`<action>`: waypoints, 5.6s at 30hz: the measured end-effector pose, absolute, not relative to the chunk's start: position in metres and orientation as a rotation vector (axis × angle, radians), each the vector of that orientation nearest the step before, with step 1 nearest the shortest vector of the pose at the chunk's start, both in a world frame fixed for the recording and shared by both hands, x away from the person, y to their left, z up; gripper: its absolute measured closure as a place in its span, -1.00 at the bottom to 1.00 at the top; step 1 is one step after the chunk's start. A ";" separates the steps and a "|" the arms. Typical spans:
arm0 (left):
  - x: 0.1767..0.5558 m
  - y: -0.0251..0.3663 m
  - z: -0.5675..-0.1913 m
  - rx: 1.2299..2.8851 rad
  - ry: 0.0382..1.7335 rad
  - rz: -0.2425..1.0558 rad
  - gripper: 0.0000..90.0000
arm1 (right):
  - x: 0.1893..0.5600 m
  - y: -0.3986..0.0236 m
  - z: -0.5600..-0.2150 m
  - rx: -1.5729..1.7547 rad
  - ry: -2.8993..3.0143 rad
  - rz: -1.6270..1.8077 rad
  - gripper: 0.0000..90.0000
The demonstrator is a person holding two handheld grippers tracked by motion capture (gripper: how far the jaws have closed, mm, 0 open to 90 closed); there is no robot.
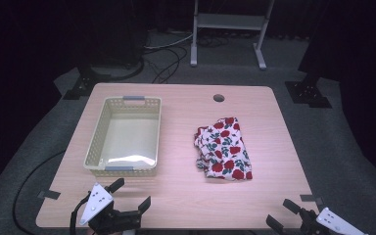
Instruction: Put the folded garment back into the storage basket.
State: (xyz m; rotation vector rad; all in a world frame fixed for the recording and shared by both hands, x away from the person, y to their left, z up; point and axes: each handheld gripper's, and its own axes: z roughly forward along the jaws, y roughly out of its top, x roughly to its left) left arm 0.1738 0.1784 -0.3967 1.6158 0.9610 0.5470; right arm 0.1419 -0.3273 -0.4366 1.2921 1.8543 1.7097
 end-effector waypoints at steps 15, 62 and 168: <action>0.172 0.178 -0.395 1.601 0.956 0.545 -1.00 | 0.152 -0.323 -0.423 1.272 1.839 1.682 -0.89; 0.175 0.185 -0.395 1.584 0.970 0.529 -1.00 | 0.253 -0.275 -0.380 1.176 2.072 1.610 -0.89; 0.176 0.183 -0.397 1.600 0.968 0.517 -1.00 | 0.396 -0.211 -0.379 1.301 2.443 1.051 -0.57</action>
